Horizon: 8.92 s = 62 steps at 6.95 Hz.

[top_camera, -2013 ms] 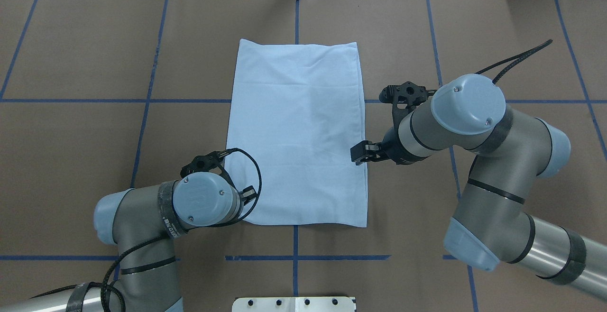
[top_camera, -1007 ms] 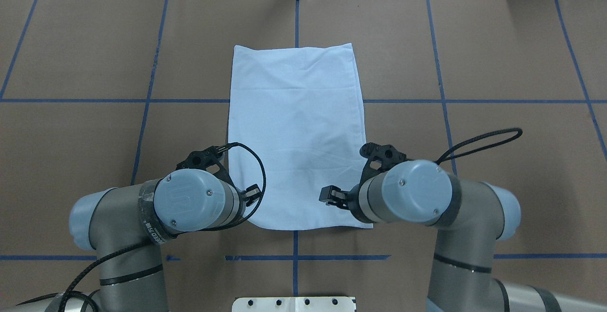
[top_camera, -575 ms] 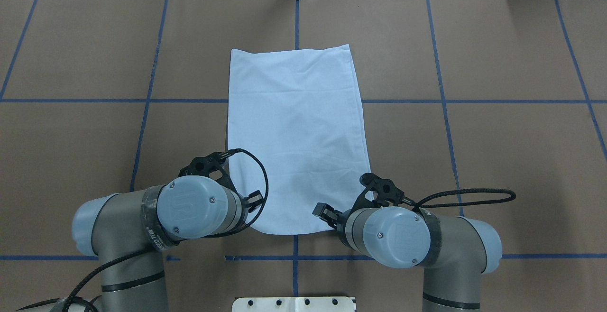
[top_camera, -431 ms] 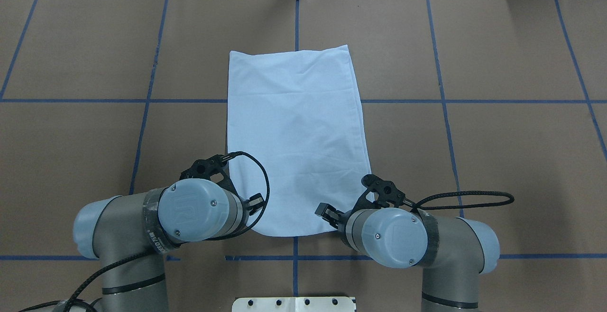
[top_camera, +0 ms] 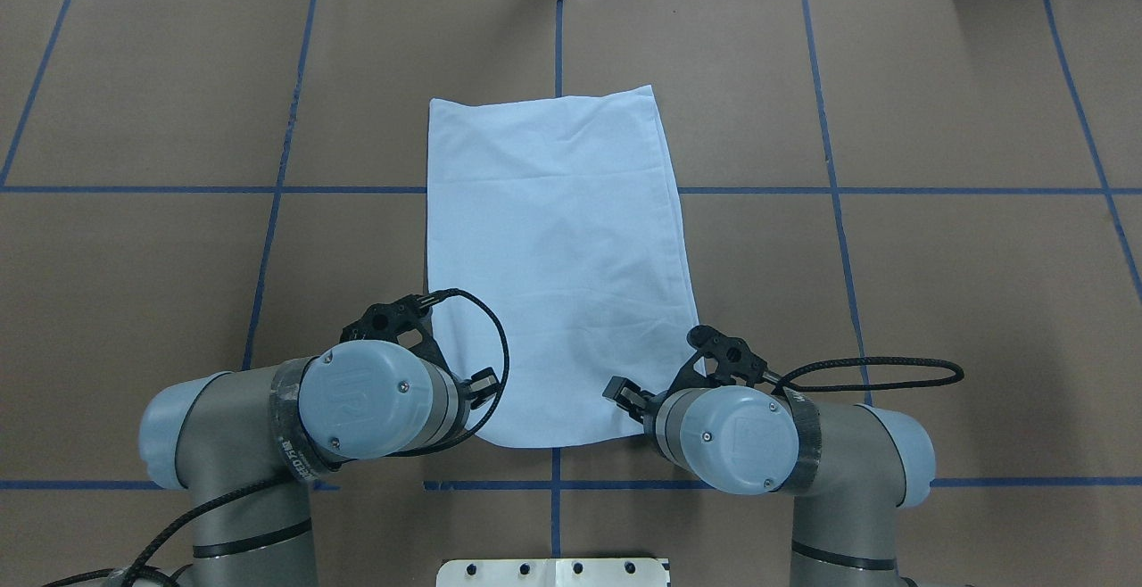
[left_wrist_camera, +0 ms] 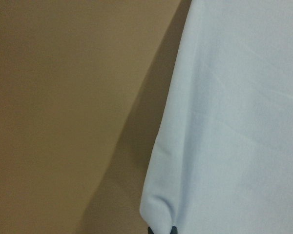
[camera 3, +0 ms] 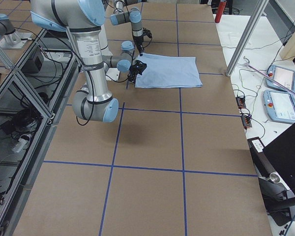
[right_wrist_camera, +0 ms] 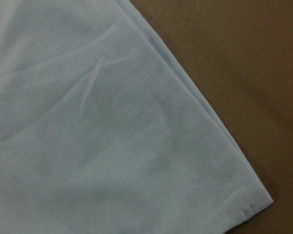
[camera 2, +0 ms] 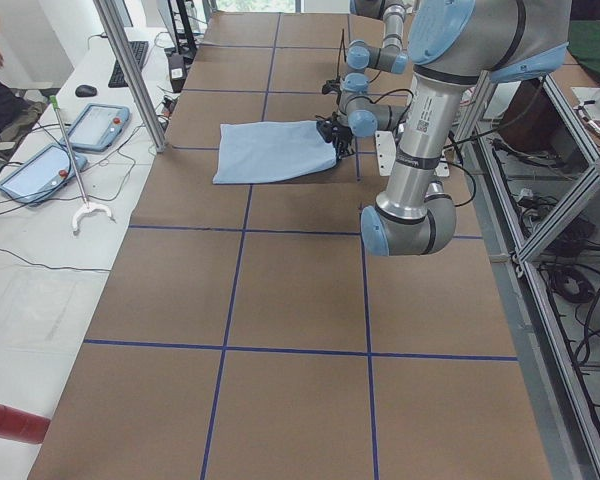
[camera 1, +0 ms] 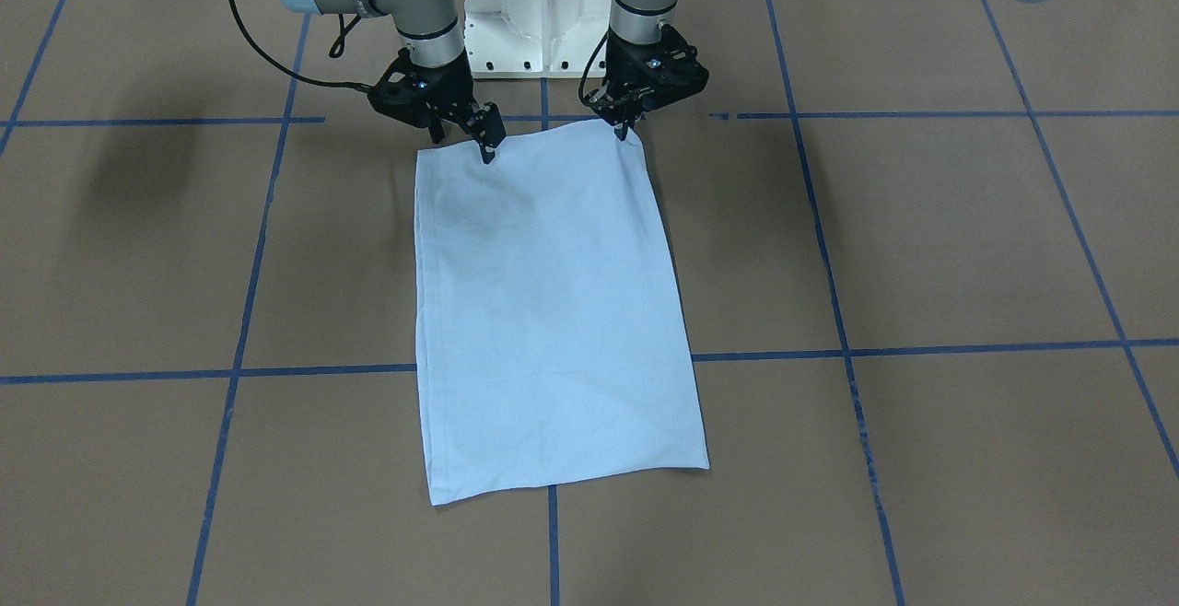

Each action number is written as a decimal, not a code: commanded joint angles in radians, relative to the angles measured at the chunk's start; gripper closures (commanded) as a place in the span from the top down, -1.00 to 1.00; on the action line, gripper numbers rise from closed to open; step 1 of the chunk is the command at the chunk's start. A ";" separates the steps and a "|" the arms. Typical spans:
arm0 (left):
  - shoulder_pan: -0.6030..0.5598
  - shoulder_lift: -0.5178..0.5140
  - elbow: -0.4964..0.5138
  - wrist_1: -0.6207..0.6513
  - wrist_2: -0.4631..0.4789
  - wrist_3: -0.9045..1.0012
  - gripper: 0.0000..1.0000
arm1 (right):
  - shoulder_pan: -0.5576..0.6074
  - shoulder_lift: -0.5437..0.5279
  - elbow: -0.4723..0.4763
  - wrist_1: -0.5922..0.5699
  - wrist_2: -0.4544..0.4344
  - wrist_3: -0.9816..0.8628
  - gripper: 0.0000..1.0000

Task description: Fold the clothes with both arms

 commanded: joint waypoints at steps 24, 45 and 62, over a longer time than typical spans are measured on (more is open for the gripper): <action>-0.064 0.011 -0.186 0.186 -0.002 0.037 -1.00 | 0.131 0.104 0.090 0.002 0.042 -0.104 -1.00; -1.229 0.162 0.343 -0.135 -0.484 1.791 1.00 | 1.149 -0.083 -0.322 -0.116 0.825 -1.826 1.00; -1.270 0.575 0.318 -0.207 -0.737 1.916 1.00 | 1.386 -0.397 -0.304 -0.290 0.832 -2.241 1.00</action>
